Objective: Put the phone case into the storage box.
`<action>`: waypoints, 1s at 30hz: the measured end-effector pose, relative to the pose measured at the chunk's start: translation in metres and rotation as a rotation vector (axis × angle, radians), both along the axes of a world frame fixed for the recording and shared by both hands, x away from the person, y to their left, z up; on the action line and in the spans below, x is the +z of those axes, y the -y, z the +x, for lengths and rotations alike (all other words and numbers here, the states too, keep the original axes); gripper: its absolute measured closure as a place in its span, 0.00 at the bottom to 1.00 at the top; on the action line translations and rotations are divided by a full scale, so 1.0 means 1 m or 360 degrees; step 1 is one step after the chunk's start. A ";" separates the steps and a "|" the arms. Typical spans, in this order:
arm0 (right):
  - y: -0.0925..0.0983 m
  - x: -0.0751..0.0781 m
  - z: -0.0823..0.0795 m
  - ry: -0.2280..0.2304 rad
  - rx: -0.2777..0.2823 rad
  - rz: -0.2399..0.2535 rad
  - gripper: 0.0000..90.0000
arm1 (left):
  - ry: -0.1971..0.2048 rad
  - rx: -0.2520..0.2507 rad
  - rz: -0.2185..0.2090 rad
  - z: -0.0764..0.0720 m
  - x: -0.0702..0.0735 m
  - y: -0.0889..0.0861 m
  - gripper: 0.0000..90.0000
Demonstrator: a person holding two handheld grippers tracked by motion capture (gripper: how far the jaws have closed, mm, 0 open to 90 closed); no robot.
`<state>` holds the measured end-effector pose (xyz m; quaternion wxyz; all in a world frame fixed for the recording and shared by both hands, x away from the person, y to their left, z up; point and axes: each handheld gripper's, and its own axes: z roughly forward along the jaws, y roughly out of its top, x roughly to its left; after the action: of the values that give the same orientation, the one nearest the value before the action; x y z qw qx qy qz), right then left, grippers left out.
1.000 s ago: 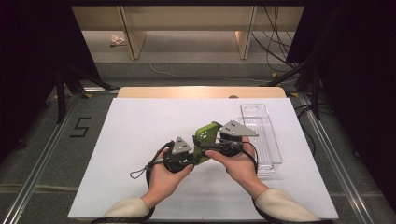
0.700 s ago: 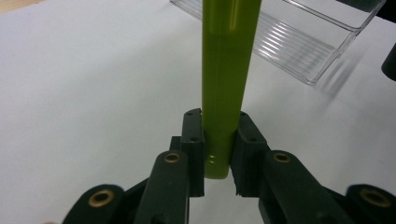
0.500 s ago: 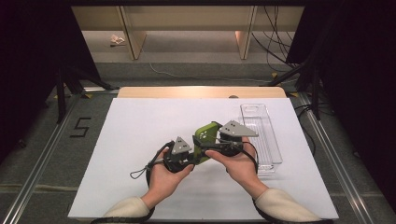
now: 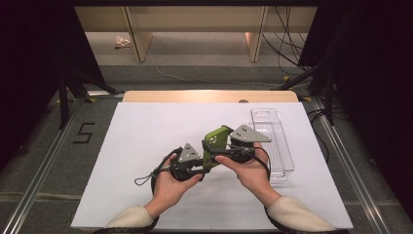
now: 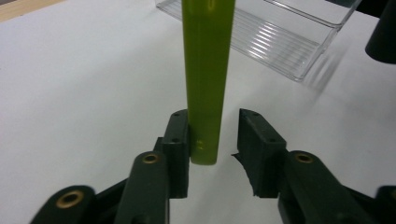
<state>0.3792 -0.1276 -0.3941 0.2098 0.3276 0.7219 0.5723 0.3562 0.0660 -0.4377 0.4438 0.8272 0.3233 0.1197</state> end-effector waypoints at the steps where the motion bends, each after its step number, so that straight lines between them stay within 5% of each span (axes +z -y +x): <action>1: 0.001 0.001 0.000 0.0006 -0.0006 0.0004 0.18 | 0.0001 -0.0022 0.0010 0.000 0.001 -0.002 0.64; 9: 0.005 0.005 0.002 0.0024 -0.0014 0.0003 0.18 | -0.0022 -0.0084 0.0027 0.001 0.003 -0.011 0.42; 17: 0.012 0.009 0.004 0.0034 -0.0040 0.0000 0.18 | 0.0018 -0.0154 0.0063 0.000 0.006 -0.018 0.16; 30: 0.024 0.017 0.009 0.0049 -0.0099 0.0016 0.18 | 0.0040 -0.0135 0.0038 -0.003 0.012 -0.041 0.03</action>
<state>0.3877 -0.1517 -0.3769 0.2370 0.3421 0.7052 0.5740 0.3533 0.1071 -0.4258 0.4425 0.8438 0.2809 0.1150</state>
